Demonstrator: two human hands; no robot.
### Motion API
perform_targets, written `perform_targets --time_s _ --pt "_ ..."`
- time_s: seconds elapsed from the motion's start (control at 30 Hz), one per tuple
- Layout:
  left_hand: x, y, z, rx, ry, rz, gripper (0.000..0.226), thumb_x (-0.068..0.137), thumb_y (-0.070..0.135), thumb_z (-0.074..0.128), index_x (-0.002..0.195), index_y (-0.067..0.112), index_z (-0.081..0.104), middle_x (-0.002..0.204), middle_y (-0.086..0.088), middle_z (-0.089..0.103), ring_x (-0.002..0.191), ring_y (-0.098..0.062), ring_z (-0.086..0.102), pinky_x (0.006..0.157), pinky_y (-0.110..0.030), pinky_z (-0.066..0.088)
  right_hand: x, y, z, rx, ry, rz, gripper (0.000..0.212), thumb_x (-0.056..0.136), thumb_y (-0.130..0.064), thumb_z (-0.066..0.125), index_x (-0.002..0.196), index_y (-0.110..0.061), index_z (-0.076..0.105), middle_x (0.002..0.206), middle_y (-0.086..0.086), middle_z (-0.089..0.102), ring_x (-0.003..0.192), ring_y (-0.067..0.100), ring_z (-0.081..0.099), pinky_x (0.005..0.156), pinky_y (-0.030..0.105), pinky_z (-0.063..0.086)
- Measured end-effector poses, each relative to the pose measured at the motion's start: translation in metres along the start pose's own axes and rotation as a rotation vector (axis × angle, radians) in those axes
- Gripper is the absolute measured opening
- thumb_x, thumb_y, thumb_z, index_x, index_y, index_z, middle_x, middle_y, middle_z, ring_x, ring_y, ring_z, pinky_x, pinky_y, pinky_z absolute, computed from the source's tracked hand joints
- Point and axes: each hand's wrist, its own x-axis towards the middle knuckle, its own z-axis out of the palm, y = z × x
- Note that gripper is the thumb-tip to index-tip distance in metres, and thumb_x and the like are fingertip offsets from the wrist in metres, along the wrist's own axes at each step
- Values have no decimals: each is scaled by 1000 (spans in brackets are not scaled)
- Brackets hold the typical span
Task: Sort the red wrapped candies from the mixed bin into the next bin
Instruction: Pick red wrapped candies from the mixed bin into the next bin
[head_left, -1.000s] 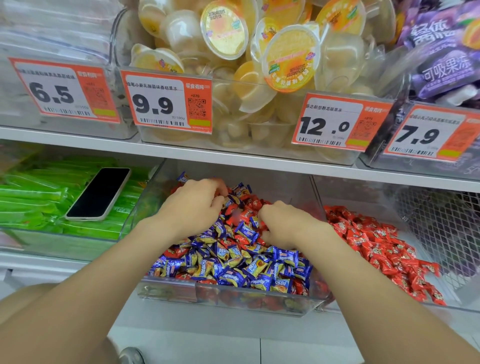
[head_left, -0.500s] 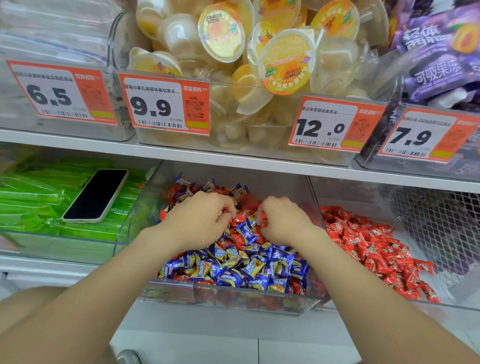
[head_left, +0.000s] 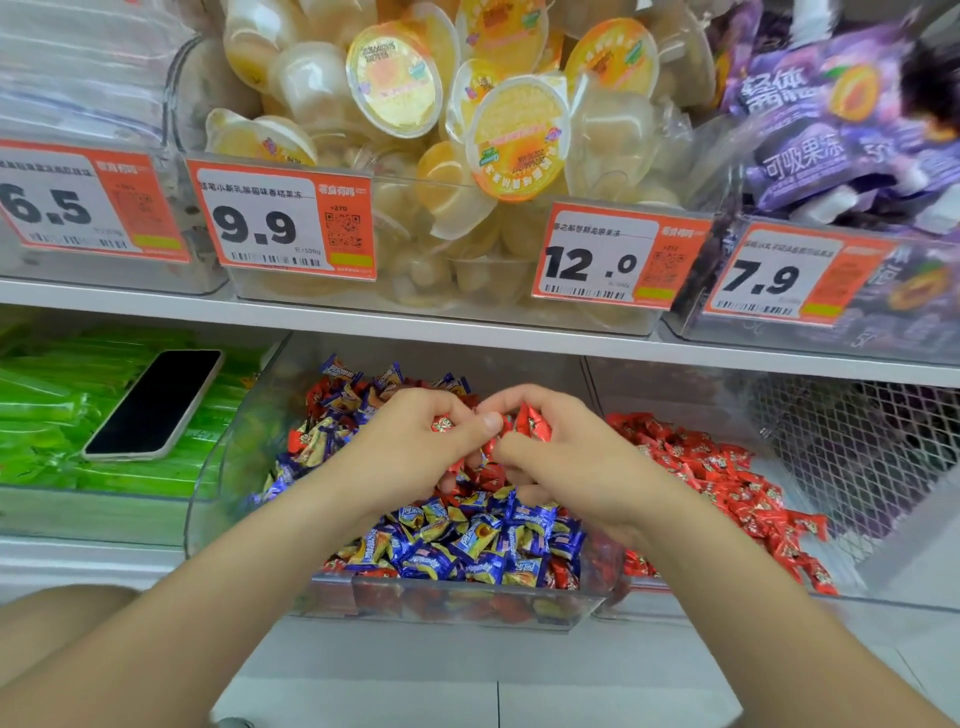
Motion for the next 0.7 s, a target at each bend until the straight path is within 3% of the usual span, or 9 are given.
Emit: perform_targets --time_s 0.07,0.2,0.3,0.37,0.43,0.47,0.57,0.63,0.7 --pt "-7 9 11 -82 0 -36 37 98 48 66 89 12 70 63 3 68 50 -11 54 45 -21 41 -17 -4 -10 -67 -28 -73 21 98 -15 72 115 -27 69 79 -5 72 64 7 56 59 22 50" --pt "-10 20 34 -137 -42 -123 31 106 45 52 100 19 67 73 -1 65 54 -16 51 45 -23 36 -36 4 -48 -42 70 -23 16 102 -16 66 110 -29 71 72 -5 57 59 16 45 51 27 41" --pt "-9 29 51 -222 -95 -187 18 93 26 58 106 15 65 85 -9 63 60 -20 50 46 -28 35 -44 24 -85 24 235 75 16 105 -16 54 103 -24 69 70 -2 47 50 13 36 46 23 29" --pt "-9 37 60 -248 -192 -182 29 82 24 58 109 16 63 89 -11 60 68 -22 49 50 -31 40 -46 45 -109 -148 286 73 15 105 -21 56 99 -28 69 65 0 51 47 16 43 44 26 37" --pt "-11 49 69 -88 -311 -79 26 85 28 56 111 30 59 87 -12 57 70 -21 48 57 -33 44 -49 61 -125 -407 269 62 9 102 -29 66 102 -36 71 68 -5 65 53 18 60 54 34 53" --pt "-11 56 73 47 -361 -3 21 92 30 54 112 38 55 84 -14 56 67 -20 47 57 -32 43 -51 66 -131 -522 234 60 14 99 -30 71 108 -41 71 83 -9 72 67 15 68 68 35 57" --pt "-5 75 98 346 -387 255 15 108 28 47 121 36 45 66 4 55 51 -8 40 49 -16 34 -54 72 -146 -725 179 40 50 85 -27 86 129 -45 68 129 -17 65 117 8 62 101 30 47" --pt "7 86 120 544 -367 408 20 108 27 51 127 30 43 87 15 59 69 1 51 61 -14 37 -56 72 -154 -766 236 33 55 78 -19 86 125 -43 70 129 -14 66 117 12 64 100 33 49" --pt "24 87 139 739 -369 478 35 104 31 61 134 27 42 108 7 56 91 -5 53 77 -22 41 -57 74 -159 -767 328 27 47 80 -8 75 112 -42 74 119 -12 72 113 13 67 97 31 52"
